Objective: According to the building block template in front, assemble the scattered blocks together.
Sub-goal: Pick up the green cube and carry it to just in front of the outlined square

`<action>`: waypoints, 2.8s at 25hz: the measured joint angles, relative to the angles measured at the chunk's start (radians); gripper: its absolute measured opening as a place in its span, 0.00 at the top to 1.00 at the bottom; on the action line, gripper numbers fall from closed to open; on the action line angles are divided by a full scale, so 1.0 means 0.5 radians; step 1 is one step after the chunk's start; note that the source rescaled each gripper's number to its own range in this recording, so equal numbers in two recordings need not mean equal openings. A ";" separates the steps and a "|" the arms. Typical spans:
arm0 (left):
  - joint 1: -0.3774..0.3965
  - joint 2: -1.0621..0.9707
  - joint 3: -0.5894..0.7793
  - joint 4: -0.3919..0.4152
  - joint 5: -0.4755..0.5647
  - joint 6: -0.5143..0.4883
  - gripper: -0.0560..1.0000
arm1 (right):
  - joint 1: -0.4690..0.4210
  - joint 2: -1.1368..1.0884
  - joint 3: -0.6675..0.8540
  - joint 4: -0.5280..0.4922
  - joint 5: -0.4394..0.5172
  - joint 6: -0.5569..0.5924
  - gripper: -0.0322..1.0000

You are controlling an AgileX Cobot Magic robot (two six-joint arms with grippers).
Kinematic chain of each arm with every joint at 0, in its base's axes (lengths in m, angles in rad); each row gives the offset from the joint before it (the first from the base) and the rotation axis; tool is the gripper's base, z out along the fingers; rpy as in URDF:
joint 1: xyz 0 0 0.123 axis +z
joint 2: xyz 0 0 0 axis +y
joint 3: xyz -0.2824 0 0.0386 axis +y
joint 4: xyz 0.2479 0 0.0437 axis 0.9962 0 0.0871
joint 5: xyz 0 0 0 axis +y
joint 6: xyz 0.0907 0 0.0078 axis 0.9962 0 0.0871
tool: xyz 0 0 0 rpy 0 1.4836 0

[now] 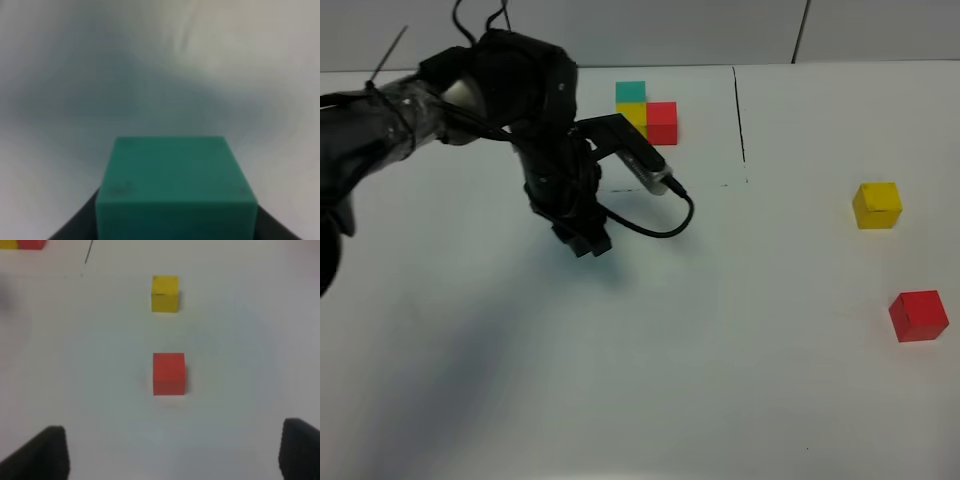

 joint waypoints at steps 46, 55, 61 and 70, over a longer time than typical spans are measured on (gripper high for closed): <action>-0.238 0.744 -1.083 0.094 0.321 1.021 0.94 | 0.000 0.000 0.000 0.002 0.000 0.009 0.27; -0.238 0.744 -1.083 0.094 0.326 1.021 0.94 | 0.000 0.000 0.000 0.002 0.000 0.011 0.27; -0.238 0.744 -1.085 0.099 0.325 0.984 0.74 | 0.000 0.000 0.000 0.002 0.000 0.011 0.27; -0.238 0.734 -1.085 0.103 0.335 0.795 0.04 | 0.000 0.000 0.000 0.002 0.000 0.011 0.27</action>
